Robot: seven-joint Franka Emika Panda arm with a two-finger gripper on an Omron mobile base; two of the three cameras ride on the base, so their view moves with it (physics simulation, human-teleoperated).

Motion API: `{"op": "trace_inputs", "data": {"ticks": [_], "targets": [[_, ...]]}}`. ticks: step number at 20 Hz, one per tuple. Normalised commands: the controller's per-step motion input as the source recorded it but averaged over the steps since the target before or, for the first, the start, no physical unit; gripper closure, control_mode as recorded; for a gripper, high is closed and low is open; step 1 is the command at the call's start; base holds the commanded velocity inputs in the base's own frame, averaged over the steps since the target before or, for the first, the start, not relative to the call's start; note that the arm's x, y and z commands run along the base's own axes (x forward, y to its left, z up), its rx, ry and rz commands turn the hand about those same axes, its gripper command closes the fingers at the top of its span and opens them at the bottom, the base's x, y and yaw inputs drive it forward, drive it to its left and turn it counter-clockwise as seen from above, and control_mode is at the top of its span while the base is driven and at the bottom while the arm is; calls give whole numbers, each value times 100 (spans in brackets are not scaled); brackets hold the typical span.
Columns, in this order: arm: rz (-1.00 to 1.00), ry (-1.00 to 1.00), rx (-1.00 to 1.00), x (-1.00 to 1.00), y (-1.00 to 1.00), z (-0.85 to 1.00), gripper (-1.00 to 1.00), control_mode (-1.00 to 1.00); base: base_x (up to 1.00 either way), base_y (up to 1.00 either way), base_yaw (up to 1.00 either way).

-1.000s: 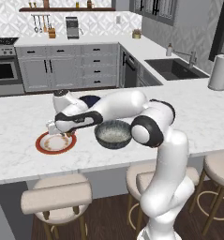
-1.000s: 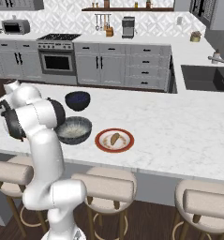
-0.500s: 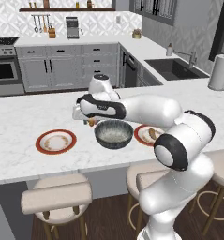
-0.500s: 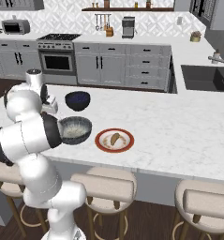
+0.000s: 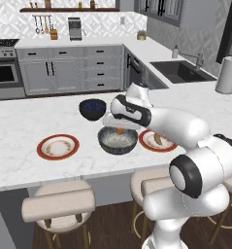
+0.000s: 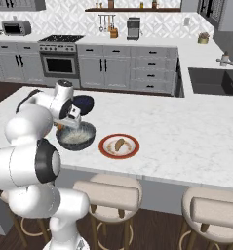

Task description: Pick the chicken drumstick and sweet potato from their plates and place them in the bowl. Then put the bowl in the fridge.

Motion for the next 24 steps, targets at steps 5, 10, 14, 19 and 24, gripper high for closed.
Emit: {"op": "trace_inputs", "data": {"ticks": [5, 10, 14, 19, 24], "targets": [[-3, 0, -17, 9, -20, -45, 100, -100, 0, 0, 0], [0, 0, -12, 29, -11, -29, 100, -100, 0, 0, 0], [0, 0, -3, 35, 0, -11, 100, -100, 0, 0, 0], [0, 0, -9, 3, 0, -47, 100, -100, 0, 0, 0], [0, 0, -4, 0, 0, -42, 100, -100, 0, 0, 0]]}}
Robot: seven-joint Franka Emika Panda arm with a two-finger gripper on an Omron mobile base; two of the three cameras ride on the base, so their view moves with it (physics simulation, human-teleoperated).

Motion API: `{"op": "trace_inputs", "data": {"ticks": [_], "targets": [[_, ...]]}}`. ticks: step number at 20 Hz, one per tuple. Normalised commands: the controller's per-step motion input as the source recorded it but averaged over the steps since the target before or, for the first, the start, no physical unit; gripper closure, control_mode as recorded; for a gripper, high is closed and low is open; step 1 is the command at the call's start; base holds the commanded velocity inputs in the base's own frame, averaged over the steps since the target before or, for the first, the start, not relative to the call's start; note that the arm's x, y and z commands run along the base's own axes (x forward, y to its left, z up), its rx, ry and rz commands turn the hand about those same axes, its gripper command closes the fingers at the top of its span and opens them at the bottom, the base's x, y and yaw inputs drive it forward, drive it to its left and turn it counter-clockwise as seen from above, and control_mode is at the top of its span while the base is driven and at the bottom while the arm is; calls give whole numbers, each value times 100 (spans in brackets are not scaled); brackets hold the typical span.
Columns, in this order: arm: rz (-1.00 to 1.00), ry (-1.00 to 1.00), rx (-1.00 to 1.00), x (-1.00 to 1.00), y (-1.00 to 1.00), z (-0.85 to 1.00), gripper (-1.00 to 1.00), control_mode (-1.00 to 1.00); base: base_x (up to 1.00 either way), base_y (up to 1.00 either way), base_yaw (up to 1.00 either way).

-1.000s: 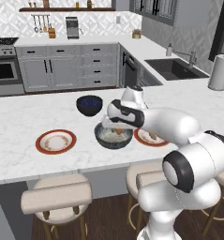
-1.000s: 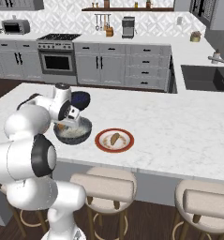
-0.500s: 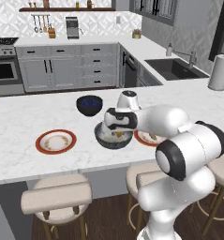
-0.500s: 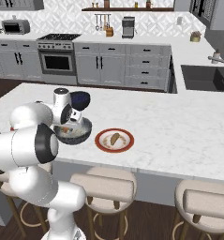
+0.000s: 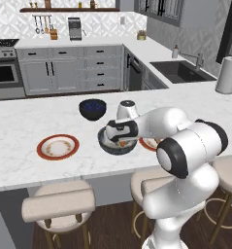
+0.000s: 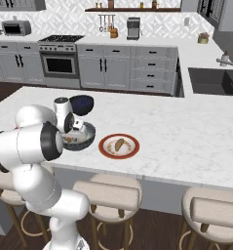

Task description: Pick the chicken drumstick and sweet potato from their plates and place them in the bowl. Then put the bowl in the fridge.

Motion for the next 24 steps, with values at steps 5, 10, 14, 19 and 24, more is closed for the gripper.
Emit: {"op": "trace_inputs", "data": {"ticks": [5, 10, 14, 19, 24], "targets": [[0, 0, 0, 1, 0, 0, -100, -100, 0, 0, 0], [0, 0, 0, 0, 0, 0, -100, -100, 0, 0, 0], [0, 0, 0, 0, 0, 0, -100, -100, 0, 0, 0], [0, 0, 0, -31, -13, 54, -100, -100, 0, 0, 0], [0, 0, 1, -62, -68, 89, -100, -100, 0, 0, 0]]}}
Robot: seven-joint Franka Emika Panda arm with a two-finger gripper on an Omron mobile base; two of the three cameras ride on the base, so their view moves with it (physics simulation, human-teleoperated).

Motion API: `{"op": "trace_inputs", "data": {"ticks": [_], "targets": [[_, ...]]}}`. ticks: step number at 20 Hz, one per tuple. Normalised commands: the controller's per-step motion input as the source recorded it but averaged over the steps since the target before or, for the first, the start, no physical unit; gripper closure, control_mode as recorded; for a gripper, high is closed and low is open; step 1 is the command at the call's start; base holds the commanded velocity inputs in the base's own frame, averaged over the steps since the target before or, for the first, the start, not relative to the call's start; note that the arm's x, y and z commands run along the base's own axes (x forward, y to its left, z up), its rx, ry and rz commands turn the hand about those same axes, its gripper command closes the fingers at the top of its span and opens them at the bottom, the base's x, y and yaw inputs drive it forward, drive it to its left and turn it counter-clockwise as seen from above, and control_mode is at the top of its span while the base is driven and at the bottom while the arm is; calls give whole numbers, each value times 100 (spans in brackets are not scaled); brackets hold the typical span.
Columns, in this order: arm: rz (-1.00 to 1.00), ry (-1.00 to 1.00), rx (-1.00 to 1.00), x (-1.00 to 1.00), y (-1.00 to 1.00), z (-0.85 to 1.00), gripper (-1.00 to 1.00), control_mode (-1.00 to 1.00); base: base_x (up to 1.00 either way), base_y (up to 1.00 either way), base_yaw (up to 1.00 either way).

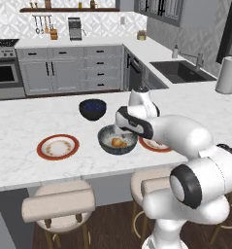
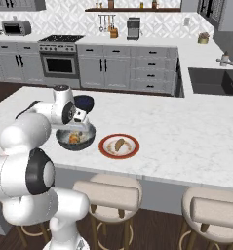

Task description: Pick the chicken drumstick and sweet potato from their plates and place them in the bowl. Then put the bowl in the fridge.

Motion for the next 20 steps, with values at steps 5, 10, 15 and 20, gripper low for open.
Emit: {"op": "trace_inputs", "data": {"ticks": [5, 10, 15, 20], "targets": [[-3, 12, 3, -9, -100, 59, -100, -100, 0, 0, 0], [-7, 15, 1, 0, -100, 19, -100, -100, 0, 0, 0], [-5, 7, -2, 24, -88, -26, -100, -100, 0, 0, 0], [-1, 0, -2, 34, -29, -64, -100, -100, 0, 0, 0]]}}
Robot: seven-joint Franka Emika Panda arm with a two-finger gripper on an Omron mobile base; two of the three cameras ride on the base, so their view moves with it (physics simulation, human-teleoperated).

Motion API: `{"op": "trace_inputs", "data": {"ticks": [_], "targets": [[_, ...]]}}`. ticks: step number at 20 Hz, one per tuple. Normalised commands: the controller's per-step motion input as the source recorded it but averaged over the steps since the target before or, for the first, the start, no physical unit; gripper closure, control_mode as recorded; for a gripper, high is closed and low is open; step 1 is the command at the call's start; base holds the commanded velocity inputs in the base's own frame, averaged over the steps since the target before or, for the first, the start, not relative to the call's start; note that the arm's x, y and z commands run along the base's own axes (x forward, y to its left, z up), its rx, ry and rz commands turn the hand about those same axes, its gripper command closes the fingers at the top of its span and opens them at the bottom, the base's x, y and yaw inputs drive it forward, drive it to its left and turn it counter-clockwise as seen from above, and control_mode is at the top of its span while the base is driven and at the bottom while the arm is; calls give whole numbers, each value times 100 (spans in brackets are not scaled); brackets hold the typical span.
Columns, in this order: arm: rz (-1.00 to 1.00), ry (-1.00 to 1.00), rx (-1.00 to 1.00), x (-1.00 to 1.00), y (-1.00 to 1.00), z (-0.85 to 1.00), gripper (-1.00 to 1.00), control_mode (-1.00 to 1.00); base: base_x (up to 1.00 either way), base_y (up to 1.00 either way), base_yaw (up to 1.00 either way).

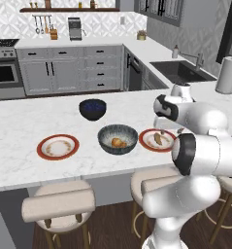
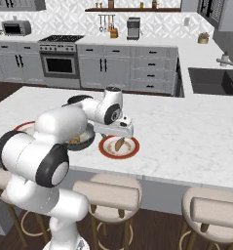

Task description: Pick the chicken drumstick and sweet potato from their plates and place them in the bowl. Then put the bowl in the fridge.

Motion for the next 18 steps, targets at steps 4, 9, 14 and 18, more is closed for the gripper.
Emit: {"op": "trace_inputs", "data": {"ticks": [4, 9, 14, 18], "targets": [[0, 0, -1, 31, 0, -50, -100, -100, 0, 0, 0], [0, 0, -1, 37, 2, -37, -100, -100, 0, 0, 0], [0, 0, 0, 55, 5, -33, -100, -100, 0, 0, 0], [0, 0, 0, 44, 0, -32, -100, -100, 0, 0, 0]]}}
